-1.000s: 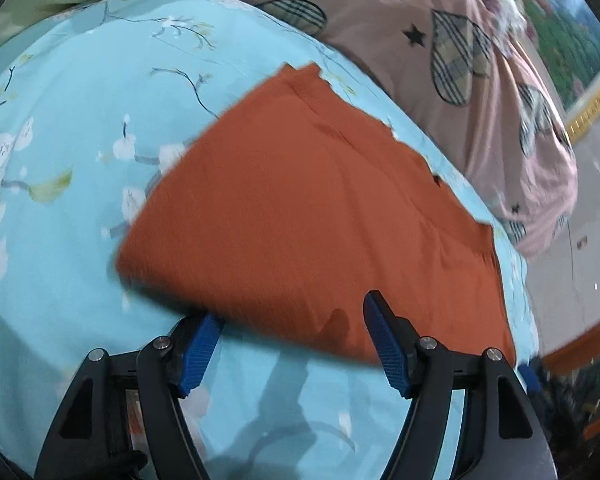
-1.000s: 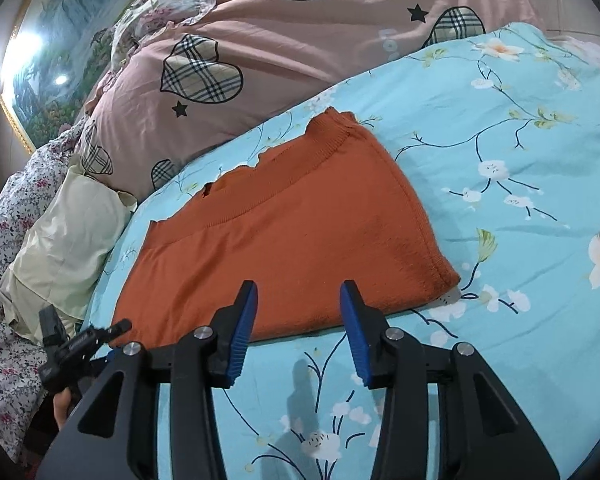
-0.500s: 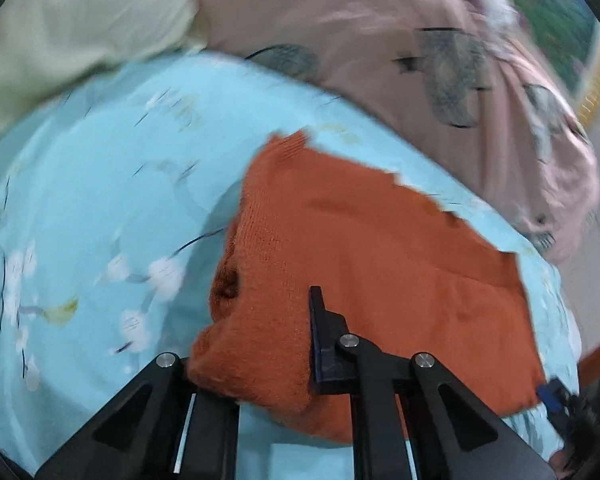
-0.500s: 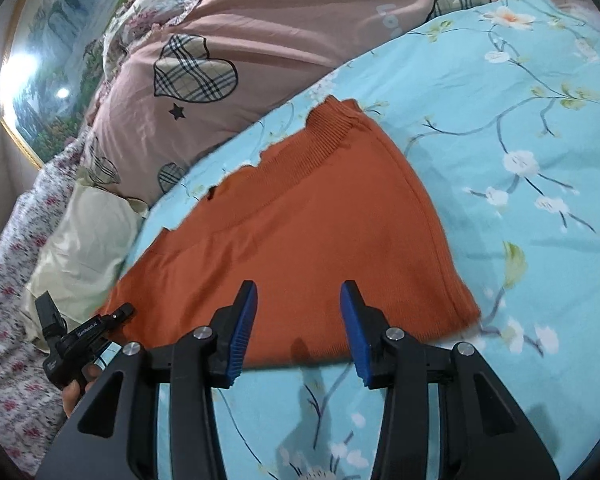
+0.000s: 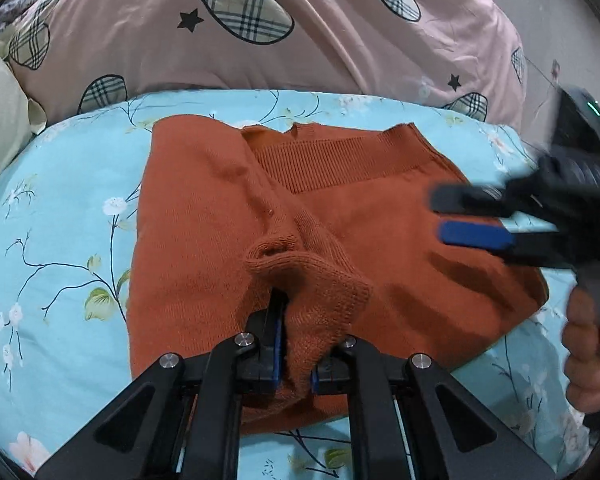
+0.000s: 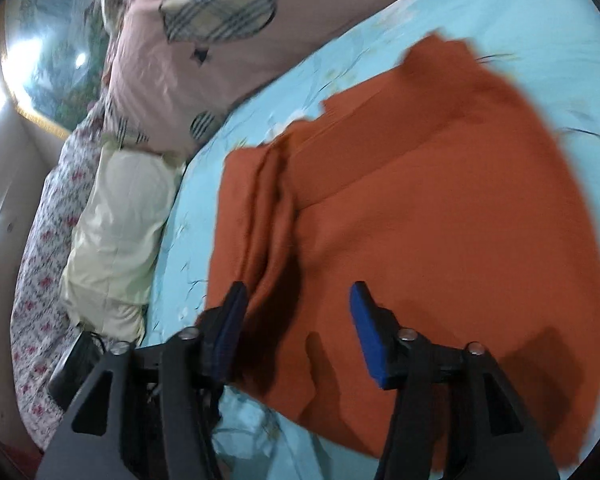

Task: Fold small clothes
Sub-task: 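Grasp the folded edge with the left tool while the right tool grasps and folds it over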

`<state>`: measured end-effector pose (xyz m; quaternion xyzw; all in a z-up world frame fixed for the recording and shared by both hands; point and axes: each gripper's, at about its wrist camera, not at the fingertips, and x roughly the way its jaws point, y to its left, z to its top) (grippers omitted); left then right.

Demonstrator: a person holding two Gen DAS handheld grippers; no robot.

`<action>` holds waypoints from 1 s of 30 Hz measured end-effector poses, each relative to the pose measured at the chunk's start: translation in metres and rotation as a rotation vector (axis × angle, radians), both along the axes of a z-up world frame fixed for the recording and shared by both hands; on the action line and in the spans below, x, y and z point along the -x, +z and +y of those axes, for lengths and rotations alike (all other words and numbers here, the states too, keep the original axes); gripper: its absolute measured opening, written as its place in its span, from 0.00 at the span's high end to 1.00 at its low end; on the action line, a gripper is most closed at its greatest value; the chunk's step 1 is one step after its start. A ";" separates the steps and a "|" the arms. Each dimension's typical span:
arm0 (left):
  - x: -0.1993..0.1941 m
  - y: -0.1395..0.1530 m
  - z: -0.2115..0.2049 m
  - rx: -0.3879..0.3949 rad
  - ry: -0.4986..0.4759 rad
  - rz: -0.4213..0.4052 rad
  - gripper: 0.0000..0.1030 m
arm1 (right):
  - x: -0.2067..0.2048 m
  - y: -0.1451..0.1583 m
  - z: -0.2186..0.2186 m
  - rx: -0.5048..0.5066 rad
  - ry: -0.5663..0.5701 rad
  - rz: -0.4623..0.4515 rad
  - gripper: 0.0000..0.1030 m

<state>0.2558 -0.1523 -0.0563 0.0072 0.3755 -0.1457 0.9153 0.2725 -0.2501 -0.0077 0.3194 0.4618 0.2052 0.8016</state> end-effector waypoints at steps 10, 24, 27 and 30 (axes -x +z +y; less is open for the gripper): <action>0.016 0.018 0.016 0.036 -0.036 -0.037 0.94 | -0.093 -0.011 0.069 0.061 0.116 -0.003 0.67; 0.029 0.045 -0.076 0.185 -0.295 -0.026 0.94 | -0.028 0.054 -0.066 0.307 -0.035 -0.159 0.87; 0.029 0.041 -0.105 0.235 -0.372 -0.010 0.94 | -0.023 0.033 -0.094 0.321 -0.082 -0.095 0.87; 0.027 0.032 -0.128 0.222 -0.412 0.013 0.94 | -0.021 0.014 -0.110 0.313 -0.099 -0.059 0.87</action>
